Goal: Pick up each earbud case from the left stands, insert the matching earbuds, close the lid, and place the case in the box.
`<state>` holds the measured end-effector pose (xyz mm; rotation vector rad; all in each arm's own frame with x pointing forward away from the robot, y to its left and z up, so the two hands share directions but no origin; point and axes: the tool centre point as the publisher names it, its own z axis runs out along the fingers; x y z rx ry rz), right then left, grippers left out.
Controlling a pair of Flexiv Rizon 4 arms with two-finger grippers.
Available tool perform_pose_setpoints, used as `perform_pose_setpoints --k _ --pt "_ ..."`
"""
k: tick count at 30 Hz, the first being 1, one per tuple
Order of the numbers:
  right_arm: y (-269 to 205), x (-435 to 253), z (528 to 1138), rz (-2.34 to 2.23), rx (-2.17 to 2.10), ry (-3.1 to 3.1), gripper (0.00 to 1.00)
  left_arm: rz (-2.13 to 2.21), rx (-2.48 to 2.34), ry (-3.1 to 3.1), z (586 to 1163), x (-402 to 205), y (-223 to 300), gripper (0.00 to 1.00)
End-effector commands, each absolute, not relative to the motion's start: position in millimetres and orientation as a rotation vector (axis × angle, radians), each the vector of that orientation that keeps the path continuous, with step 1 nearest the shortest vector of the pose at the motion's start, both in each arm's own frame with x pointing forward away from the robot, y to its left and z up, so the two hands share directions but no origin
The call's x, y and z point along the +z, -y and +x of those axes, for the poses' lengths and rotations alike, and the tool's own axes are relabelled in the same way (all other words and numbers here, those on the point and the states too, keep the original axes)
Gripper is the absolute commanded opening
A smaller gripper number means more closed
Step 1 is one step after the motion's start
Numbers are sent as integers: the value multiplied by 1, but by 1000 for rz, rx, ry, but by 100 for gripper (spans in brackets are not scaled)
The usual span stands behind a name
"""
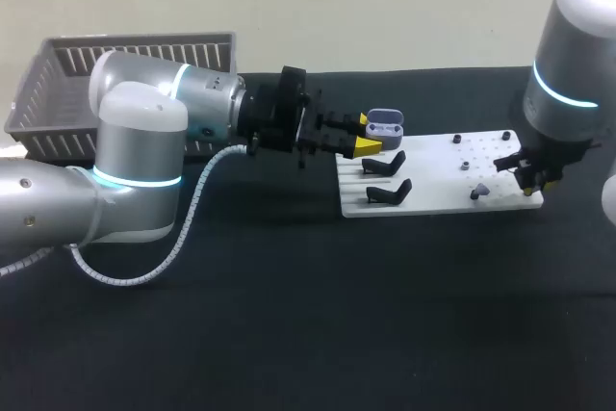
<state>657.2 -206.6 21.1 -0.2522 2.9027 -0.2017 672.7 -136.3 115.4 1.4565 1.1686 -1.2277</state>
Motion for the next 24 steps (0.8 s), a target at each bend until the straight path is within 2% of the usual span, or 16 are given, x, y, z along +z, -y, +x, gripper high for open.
perform_pose_setpoints --k 1,12,24 --pt "202 27 651 -249 -213 -2898 0 1455 -1227 -1166 673 115 136 0" --pt "180 91 633 -119 -256 -2880 0 1455 -1227 -1166 673 115 136 0" --pt "126 156 619 -12 -184 -2969 0 1455 -1227 -1166 673 115 136 0"
